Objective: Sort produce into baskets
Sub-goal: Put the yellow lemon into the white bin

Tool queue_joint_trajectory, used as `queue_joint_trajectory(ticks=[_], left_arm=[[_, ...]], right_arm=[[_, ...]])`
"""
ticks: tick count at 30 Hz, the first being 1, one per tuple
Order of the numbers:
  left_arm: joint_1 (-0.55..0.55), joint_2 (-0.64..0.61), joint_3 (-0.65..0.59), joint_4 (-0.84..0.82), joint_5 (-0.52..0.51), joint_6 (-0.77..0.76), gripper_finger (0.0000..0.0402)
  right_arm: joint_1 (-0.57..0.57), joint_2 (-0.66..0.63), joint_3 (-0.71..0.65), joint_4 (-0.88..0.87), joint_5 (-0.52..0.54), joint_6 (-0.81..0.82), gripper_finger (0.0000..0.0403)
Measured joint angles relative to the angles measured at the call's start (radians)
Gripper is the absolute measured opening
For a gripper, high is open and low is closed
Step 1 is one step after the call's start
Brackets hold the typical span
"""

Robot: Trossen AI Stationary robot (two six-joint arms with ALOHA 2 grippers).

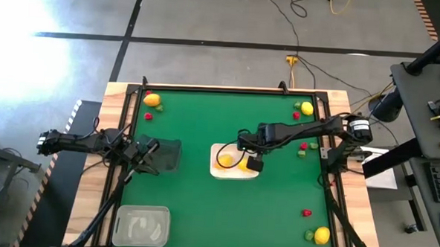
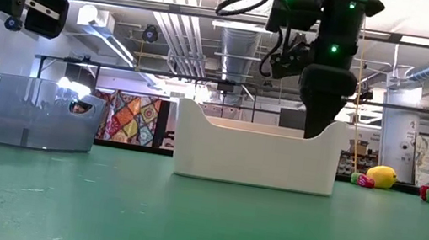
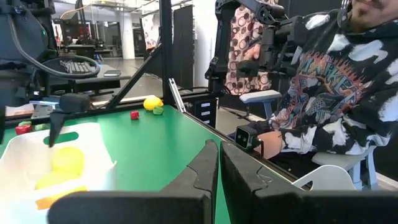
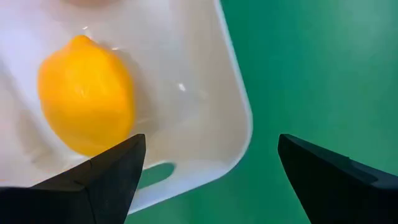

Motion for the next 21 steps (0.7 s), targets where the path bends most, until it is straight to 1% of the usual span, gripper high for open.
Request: queue_joint_trajectory(ticks=[5,7,10,13,16,18,21], left_arm=[[0.0,0.0,0.0,0.0,0.0,0.0,0.0002],[0.0,0.0,0.0,0.0,0.0,0.0,0.0002],[0.0,0.0,0.0,0.0,0.0,0.0,0.0002],[0.0,0.0,0.0,0.0,0.0,0.0,0.0002],[0.0,0.0,0.0,0.0,0.0,0.0,0.0002],[0.0,0.0,0.0,0.0,0.0,0.0,0.0002],[0.0,0.0,0.0,0.0,0.0,0.0,0.0002]], right_arm=[[-0.033,-0.068,0.019,-0.043,0.003,-0.006,0.0359],[-0.067,-0.113,0.039,-0.064,0.017,-0.01,0.0359],[-0.144,-0.183,0.045,-0.112,0.068,0.009,0.0359],[-0.274,-0.215,0.042,-0.205,0.112,0.064,0.0353],[-0.446,-0.209,0.028,-0.289,0.118,0.089,0.034],[-0.559,-0.186,0.019,-0.294,0.118,0.078,0.0331],[-0.705,-0.132,0.017,-0.295,0.116,0.018,0.0319]])
